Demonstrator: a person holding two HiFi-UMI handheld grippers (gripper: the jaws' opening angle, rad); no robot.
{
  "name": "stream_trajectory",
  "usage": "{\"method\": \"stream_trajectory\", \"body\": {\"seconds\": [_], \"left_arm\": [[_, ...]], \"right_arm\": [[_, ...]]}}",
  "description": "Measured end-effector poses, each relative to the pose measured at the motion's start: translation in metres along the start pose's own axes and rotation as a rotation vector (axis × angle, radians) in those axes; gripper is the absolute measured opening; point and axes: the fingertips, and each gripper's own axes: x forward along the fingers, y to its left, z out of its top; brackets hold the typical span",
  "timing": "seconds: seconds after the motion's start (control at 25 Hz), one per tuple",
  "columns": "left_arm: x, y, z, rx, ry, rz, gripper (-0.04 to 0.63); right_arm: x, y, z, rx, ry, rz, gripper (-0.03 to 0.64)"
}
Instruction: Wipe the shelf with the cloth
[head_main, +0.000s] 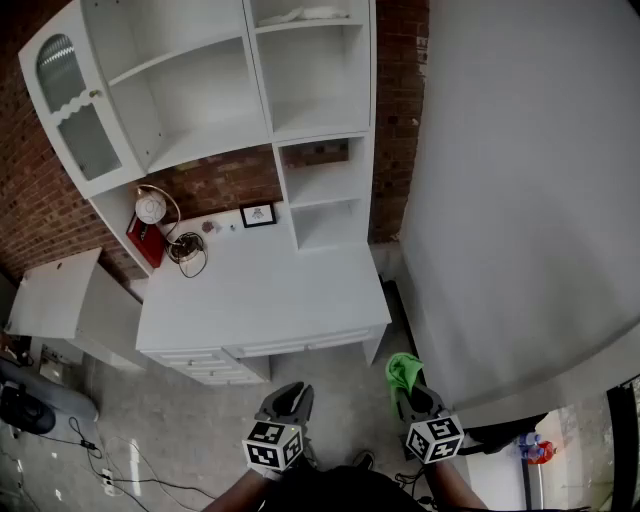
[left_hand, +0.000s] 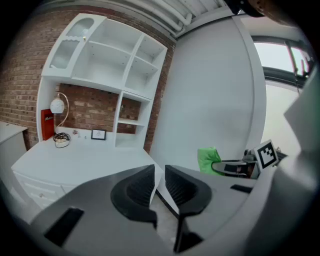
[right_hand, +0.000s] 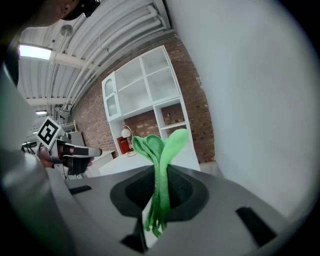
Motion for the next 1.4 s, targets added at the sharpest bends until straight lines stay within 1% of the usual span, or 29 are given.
{"method": "stream_trajectory", "body": {"seconds": [0.16, 0.24, 0.44, 0.6, 0.68, 0.76, 0.84, 0.88, 0.96, 1.08, 1.16, 1.28, 1.4], "left_arm": [[-0.035, 0.059, -0.014, -0.035, 0.013, 0.082, 0.064], [-0.050, 0.083, -0.015, -0.051, 0.007, 0.108, 0.064], [-0.068, 0.127, -0.001, -0.052, -0.044, 0.120, 0.064], [-0.077, 0.159, 0.017, -0.035, -0.090, 0.122, 0.064], [-0.082, 0.174, 0.028, -0.006, -0.115, 0.115, 0.064], [-0.086, 0.186, 0.039, 0.059, -0.135, 0.105, 0.064], [-0.087, 0.198, 0.050, 0.134, -0.152, 0.097, 0.064], [-0.087, 0.204, 0.053, 0.159, -0.159, 0.093, 0.064], [-0.087, 0.215, 0.057, 0.176, -0.169, 0.089, 0.064], [-0.083, 0.229, 0.062, 0.163, -0.186, 0.092, 0.064], [-0.075, 0.236, 0.067, 0.154, -0.194, 0.096, 0.064], [-0.060, 0.241, 0.072, 0.151, -0.189, 0.100, 0.064], [-0.048, 0.241, 0.077, 0.167, -0.186, 0.118, 0.064]], "right_arm": [[0.015, 0.034, -0.003, -0.015, 0.008, 0.006, 0.043], [0.020, 0.048, -0.004, -0.019, 0.014, 0.000, 0.043], [0.037, 0.076, 0.008, -0.064, 0.010, -0.023, 0.043], [0.046, 0.087, 0.031, -0.144, -0.033, -0.067, 0.046], [0.051, 0.090, 0.048, -0.196, -0.059, -0.094, 0.046], [0.056, 0.096, 0.065, -0.270, -0.076, -0.113, 0.046], [0.063, 0.099, 0.081, -0.368, -0.086, -0.139, 0.046], [0.066, 0.098, 0.087, -0.409, -0.088, -0.156, 0.046], [0.069, 0.093, 0.098, -0.453, -0.093, -0.191, 0.046], [0.071, 0.077, 0.114, -0.452, -0.101, -0.239, 0.046], [0.076, 0.069, 0.125, -0.428, -0.111, -0.251, 0.046], [0.092, 0.063, 0.139, -0.377, -0.135, -0.236, 0.046], [0.116, 0.058, 0.142, -0.331, -0.140, -0.195, 0.046]]}}
